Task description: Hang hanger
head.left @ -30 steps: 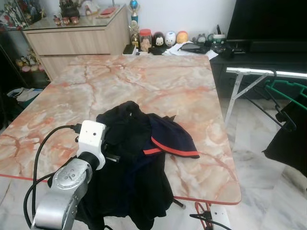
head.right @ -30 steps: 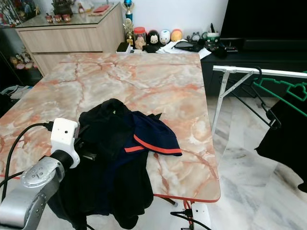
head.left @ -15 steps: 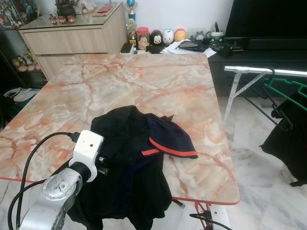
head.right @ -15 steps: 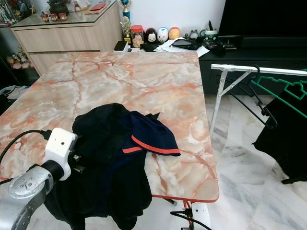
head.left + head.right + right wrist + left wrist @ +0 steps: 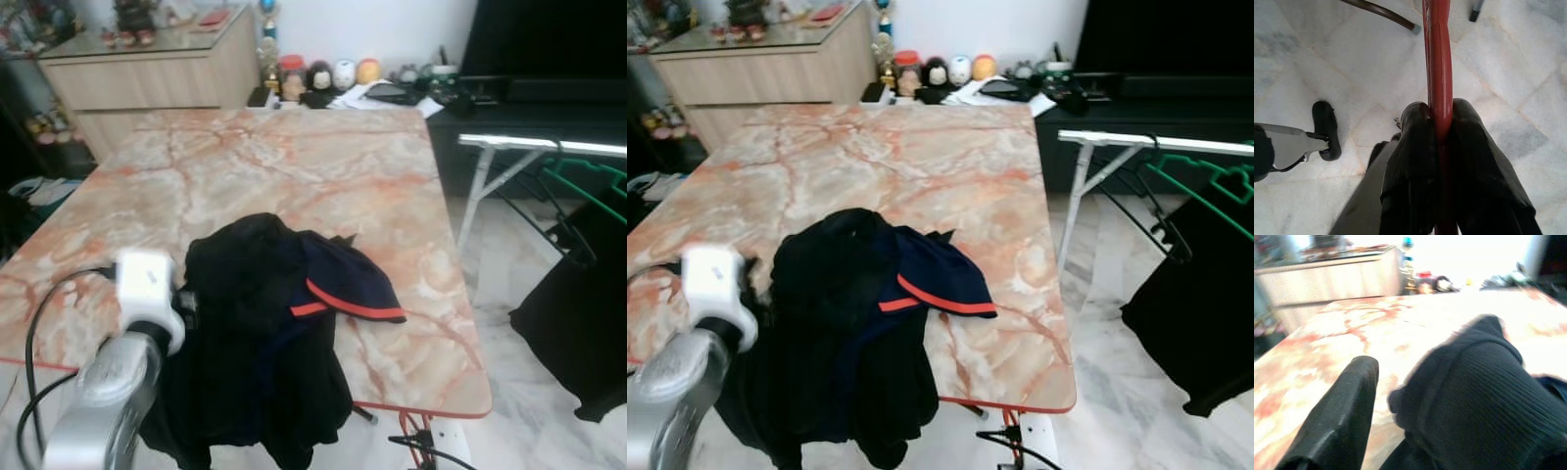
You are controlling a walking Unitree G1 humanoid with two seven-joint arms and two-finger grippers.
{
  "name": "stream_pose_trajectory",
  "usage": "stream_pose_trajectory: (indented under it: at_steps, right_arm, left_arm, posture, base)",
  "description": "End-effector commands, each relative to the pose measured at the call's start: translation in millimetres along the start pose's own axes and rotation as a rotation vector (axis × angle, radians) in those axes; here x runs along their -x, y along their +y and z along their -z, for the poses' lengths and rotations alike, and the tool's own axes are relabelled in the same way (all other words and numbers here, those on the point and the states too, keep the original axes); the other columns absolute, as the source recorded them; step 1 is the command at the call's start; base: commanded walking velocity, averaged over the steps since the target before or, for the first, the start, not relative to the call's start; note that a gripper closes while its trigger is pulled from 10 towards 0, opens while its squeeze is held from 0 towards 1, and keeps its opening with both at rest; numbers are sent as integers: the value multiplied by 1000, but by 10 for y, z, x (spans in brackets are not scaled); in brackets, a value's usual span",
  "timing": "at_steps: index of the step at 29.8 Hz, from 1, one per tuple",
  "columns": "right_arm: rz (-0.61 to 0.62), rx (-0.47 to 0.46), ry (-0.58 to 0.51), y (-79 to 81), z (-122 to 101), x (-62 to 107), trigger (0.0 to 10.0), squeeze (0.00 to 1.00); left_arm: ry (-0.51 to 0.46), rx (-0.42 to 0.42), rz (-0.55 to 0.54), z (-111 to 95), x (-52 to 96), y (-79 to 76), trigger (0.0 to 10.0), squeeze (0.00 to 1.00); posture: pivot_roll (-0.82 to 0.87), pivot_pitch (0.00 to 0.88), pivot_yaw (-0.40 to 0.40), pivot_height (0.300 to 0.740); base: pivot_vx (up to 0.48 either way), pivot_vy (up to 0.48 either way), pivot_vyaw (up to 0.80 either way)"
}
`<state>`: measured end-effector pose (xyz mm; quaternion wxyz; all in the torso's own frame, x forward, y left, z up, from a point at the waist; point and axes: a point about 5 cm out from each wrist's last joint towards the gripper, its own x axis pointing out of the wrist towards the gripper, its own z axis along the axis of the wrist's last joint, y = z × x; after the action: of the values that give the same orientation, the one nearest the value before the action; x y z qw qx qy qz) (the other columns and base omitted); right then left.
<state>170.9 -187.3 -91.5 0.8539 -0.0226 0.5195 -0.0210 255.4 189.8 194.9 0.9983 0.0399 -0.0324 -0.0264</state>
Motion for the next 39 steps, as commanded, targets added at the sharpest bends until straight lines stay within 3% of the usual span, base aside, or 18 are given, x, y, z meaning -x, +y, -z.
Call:
stream_pose_trajectory:
  at_steps: [1, 3, 4, 5, 11, 15, 22, 25, 26, 31, 34, 35, 39]
  right_arm:
    - [-4, -11, 5, 28, 11, -1, 10000, 0]
    - [-4, -11, 5, 28, 11, -1, 10000, 0]
    - [-4, -11, 5, 28, 11, -1, 10000, 0]
    - [-4, -11, 5, 28, 11, -1, 10000, 0]
    - [-8, -10, 5, 30, 7, -1, 10000, 0]
    - [-6, -12, 4, 29, 6, -1, 10000, 0]
    - [-5, -11, 4, 24, 3, -1, 10000, 0]
    - [-7, -9, 2, 19, 0, -1, 10000, 0]
    - [-7, -9, 1, 18, -1, -1, 10000, 0]
    - [-6, -11, -1, 14, -5, -1, 10000, 0]
    - [-3, -10, -3, 6, -9, -1, 10000, 0]
    - [0, -7, -4, -4, -11, 0, 10000, 0]
    - [2, -2, -5, -12, -13, 0, 10000, 0]
  left_arm:
    - [104, -72, 155, 136, 73, -124, 10000, 1000]
    - [184, -167, 355, 226, 184, -250, 10000, 1000]
    - [204, -177, 413, 249, 231, -284, 10000, 1000]
    - [215, -134, 472, 254, 290, -322, 10000, 1000]
    - [199, -30, 501, 223, 304, -372, 10000, 1000]
    - [186, -17, 501, 203, 335, -333, 10000, 1000]
    - [201, 12, 542, 188, 524, -226, 10000, 1000]
    - [166, 67, 433, 175, 580, -119, 10000, 1000]
    - [156, 76, 376, 209, 594, -91, 10000, 0]
    - [143, 123, 292, 278, 652, -78, 10000, 0]
    - [110, 178, 170, 329, 723, -22, 10000, 0]
    - [73, 165, 3, 343, 751, 106, 10000, 0]
    - [41, 157, -114, 363, 763, 185, 10000, 0]
  posture:
    - [8, 0, 48, 740]
    - [8, 0, 48, 740]
    - [8, 0, 48, 740]
    - [8, 0, 48, 740]
    - [16, 0, 49, 740]
    - [13, 0, 49, 740]
    - [23, 0, 44, 740]
    - [24, 0, 43, 740]
    - [23, 0, 43, 740]
    - [19, 0, 42, 740]
    - [13, 0, 38, 740]
    - [21, 0, 30, 740]
    - [22, 0, 24, 740]
  base:
    - [0, 0, 0]
    - [0, 0, 0]
    - [0, 0, 0]
    - [0, 0, 0]
    - [0, 0, 0]
    - [0, 0, 0]
    - [0, 0, 0]
    - [0, 0, 0]
    - [0, 0, 0]
    - [0, 0, 0]
    - [0, 0, 0]
    - [0, 0, 0]
    - [0, 0, 0]
